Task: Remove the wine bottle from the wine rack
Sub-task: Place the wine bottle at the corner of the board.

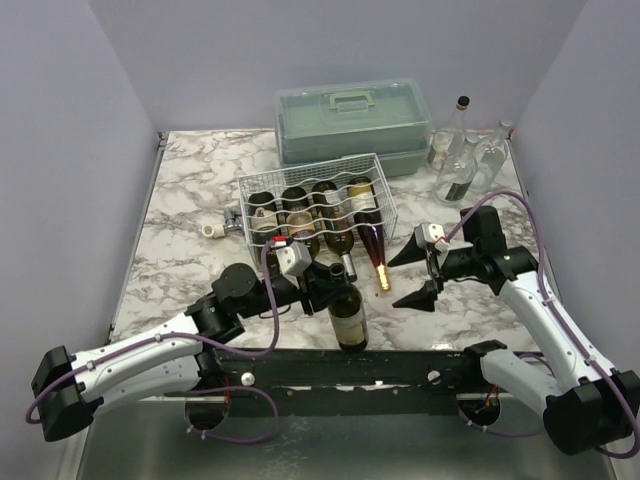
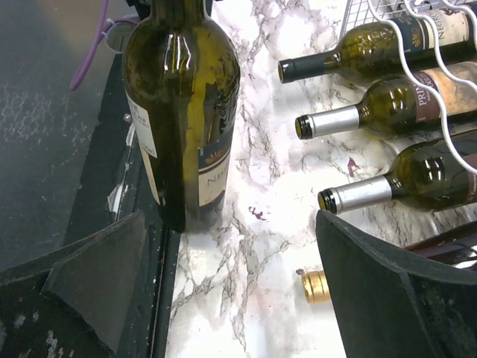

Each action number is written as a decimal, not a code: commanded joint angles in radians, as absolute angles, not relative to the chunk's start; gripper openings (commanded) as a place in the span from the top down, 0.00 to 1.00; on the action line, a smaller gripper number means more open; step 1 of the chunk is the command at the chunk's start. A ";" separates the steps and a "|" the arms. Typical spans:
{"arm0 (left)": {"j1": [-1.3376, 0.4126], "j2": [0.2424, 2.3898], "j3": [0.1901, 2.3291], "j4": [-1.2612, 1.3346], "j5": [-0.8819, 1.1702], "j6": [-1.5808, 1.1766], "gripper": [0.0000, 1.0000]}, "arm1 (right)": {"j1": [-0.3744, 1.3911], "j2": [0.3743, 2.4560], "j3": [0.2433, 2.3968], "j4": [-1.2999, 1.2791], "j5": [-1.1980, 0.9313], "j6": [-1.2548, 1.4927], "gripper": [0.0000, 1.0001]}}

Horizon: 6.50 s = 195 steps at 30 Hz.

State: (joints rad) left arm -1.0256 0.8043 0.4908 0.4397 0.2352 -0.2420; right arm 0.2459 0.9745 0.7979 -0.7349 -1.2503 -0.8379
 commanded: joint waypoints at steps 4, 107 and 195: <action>-0.986 0.707 0.664 0.186 0.213 -0.238 1.00 | 0.236 0.965 0.851 -0.739 -1.213 -0.804 0.01; -0.191 1.044 1.448 -0.084 0.057 -0.076 1.00 | 0.176 0.910 0.764 -0.624 -1.069 -0.697 0.01; 0.026 2.175 1.970 0.449 -0.050 -0.039 0.76 | 0.173 1.147 0.809 -0.701 -0.953 -0.765 0.01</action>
